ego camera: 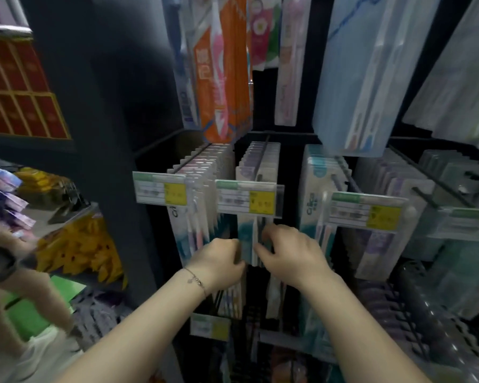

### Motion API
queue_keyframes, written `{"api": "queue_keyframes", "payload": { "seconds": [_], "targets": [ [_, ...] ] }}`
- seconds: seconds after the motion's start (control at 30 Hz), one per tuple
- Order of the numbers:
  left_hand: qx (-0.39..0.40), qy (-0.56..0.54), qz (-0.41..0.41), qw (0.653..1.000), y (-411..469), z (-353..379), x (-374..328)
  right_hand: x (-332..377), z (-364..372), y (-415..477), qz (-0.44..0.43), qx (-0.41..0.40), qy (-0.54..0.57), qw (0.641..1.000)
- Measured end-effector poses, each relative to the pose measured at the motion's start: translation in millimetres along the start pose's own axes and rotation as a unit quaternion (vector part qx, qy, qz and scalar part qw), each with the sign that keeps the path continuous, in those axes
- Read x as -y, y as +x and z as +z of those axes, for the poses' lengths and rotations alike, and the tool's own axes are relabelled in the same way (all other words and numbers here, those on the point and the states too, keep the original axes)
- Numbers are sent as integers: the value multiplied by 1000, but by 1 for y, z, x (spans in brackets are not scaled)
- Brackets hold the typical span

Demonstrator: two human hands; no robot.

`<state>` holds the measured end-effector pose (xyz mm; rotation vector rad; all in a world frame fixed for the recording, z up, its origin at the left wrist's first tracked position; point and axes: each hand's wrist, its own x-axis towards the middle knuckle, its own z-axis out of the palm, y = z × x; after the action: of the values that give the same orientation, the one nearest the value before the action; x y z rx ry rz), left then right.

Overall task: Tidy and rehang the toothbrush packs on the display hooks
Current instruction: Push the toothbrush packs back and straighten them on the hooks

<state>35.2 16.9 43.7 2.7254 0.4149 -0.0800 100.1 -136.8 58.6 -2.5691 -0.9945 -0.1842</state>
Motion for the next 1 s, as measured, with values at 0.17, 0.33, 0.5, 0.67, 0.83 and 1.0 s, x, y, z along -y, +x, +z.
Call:
{"api": "queue_keyframes", "payload": {
  "seconds": [0.17,0.33,0.5,0.67,0.83,1.0],
  "targets": [
    [18,-30,36,999,-2,-2,9,12,8,6,6,13,-9,1000],
    [36,-34,59,997,-3,5,18,27,15,10,2,15,-11,1000],
    [41,-20,68,997,-1,7,24,33,17,10,9,23,-13,1000],
    [57,-21,83,995,7,13,12,22,12,-2,28,27,-8,999],
    [53,16,119,991,14,27,-18,-8,-2,-26,70,4,-36,997],
    [53,22,134,989,16,42,-55,-40,-15,-48,112,9,-56,992]
  ]
}}
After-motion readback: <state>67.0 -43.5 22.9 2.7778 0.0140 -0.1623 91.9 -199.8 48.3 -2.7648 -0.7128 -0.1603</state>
